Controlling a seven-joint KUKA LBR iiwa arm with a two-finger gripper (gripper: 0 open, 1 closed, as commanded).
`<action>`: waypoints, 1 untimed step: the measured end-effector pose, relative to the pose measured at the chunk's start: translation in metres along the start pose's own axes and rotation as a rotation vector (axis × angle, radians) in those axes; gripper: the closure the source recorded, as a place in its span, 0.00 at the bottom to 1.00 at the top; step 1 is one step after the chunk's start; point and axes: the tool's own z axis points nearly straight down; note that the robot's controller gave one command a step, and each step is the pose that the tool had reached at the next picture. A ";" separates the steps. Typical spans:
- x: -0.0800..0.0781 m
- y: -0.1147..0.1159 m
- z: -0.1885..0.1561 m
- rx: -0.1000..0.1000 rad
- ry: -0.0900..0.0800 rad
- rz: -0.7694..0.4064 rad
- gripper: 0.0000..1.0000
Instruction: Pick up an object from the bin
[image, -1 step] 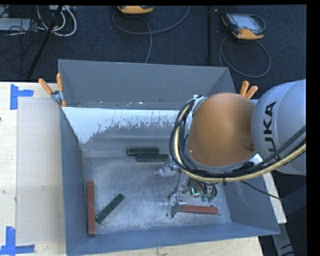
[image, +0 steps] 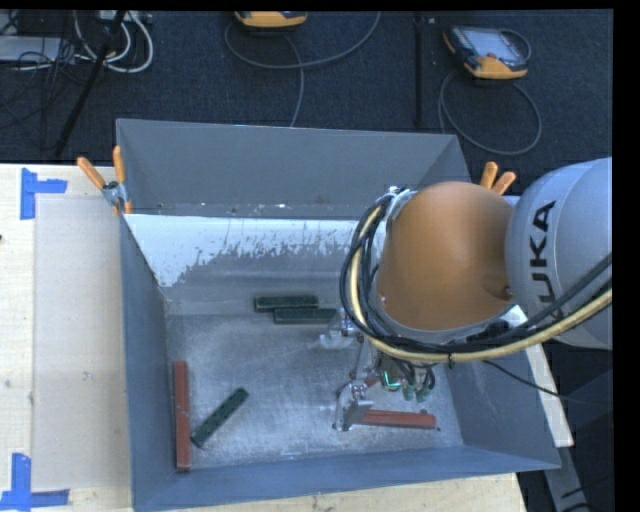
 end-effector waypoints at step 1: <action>-0.044 -0.044 0.047 -0.001 -0.011 -0.054 0.00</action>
Offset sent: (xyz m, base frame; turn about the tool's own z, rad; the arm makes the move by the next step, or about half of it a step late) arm 0.0257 -0.0657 -0.1063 -0.2384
